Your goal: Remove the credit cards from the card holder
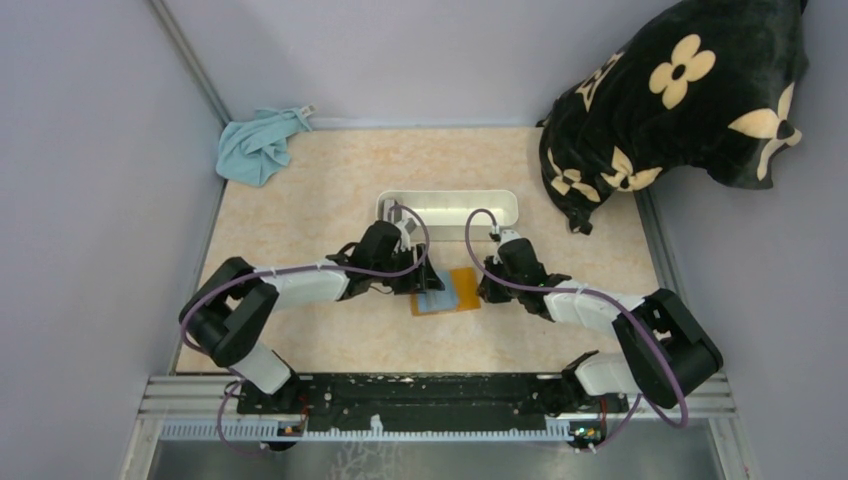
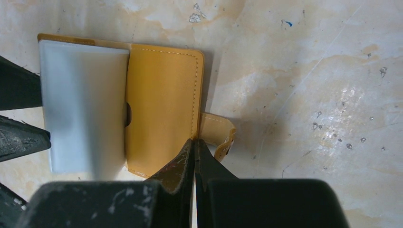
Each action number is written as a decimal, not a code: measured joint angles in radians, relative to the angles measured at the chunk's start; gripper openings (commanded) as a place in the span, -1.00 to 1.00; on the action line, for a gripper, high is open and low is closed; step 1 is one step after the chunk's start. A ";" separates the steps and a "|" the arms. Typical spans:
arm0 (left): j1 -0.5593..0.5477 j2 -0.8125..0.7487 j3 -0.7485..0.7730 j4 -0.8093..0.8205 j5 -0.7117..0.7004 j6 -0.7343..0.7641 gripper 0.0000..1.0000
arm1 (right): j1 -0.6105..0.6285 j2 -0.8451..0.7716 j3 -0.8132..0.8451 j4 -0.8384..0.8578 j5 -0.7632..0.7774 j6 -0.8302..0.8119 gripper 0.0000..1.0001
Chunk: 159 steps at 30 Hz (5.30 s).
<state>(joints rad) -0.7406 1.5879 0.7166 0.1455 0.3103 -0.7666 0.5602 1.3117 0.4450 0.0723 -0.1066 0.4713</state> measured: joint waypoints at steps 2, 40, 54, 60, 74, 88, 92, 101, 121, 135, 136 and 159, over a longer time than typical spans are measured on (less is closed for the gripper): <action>0.000 0.012 0.019 0.002 0.002 0.001 0.32 | 0.000 0.000 0.000 0.002 0.002 0.000 -1.00; -0.044 0.158 0.221 0.056 0.072 0.000 0.24 | -0.002 -0.086 -0.059 -0.019 0.000 0.002 -1.00; -0.044 0.158 0.201 0.026 0.004 0.043 -1.00 | -0.002 -0.224 -0.053 -0.143 0.016 0.000 -1.00; -0.041 0.163 0.212 -0.046 -0.077 0.126 -1.00 | -0.004 -0.255 -0.022 -0.167 -0.003 0.000 -0.96; 0.019 0.203 0.223 -0.079 -0.126 0.186 -1.00 | 0.029 -0.039 -0.038 0.056 -0.144 0.080 -1.00; 0.024 0.164 0.130 -0.008 -0.071 0.159 -1.00 | -0.025 0.005 -0.063 0.126 -0.141 0.105 -1.00; 0.026 0.151 0.076 0.054 -0.028 0.123 -1.00 | -0.044 0.031 -0.046 0.134 -0.156 0.095 -1.00; 0.010 0.134 -0.003 0.111 0.036 0.051 -1.00 | -0.106 0.092 0.008 0.148 -0.146 0.057 -1.00; 0.006 0.082 0.150 -0.021 -0.001 0.123 -0.75 | -0.114 0.084 0.023 0.136 -0.156 0.026 -0.55; 0.005 0.226 0.189 0.084 0.011 0.069 0.24 | -0.115 0.069 0.021 0.103 -0.149 0.019 -0.59; 0.005 0.233 0.189 0.099 0.013 0.062 0.24 | -0.115 0.069 0.021 0.104 -0.150 0.019 -0.59; 0.008 0.314 0.150 0.349 0.114 -0.051 0.14 | -0.118 0.078 0.013 0.134 -0.156 0.021 -0.60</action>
<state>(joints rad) -0.7326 1.9018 0.8661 0.4942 0.4240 -0.8181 0.4419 1.3899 0.4580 0.2062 -0.2623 0.4927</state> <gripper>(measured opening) 0.579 0.202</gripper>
